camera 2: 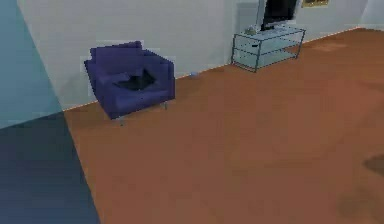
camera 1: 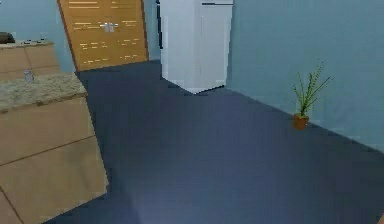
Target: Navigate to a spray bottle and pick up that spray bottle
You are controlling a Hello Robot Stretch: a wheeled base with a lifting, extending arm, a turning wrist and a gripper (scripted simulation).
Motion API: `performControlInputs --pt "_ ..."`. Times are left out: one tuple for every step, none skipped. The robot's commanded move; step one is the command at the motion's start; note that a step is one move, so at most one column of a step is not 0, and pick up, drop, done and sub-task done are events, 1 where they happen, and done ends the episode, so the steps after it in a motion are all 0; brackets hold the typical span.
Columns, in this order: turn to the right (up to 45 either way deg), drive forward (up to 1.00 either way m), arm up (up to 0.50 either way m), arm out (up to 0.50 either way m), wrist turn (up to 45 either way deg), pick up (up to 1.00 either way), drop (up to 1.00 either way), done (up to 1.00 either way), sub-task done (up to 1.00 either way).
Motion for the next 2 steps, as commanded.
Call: performControlInputs --pt "0.0 1.00 0.00 0.00 0.0 0.00 0.00 0.00 0.00" --pt "-3.0 0.00 0.00 0.00 0.0 0.00 0.00 0.00 0.00"
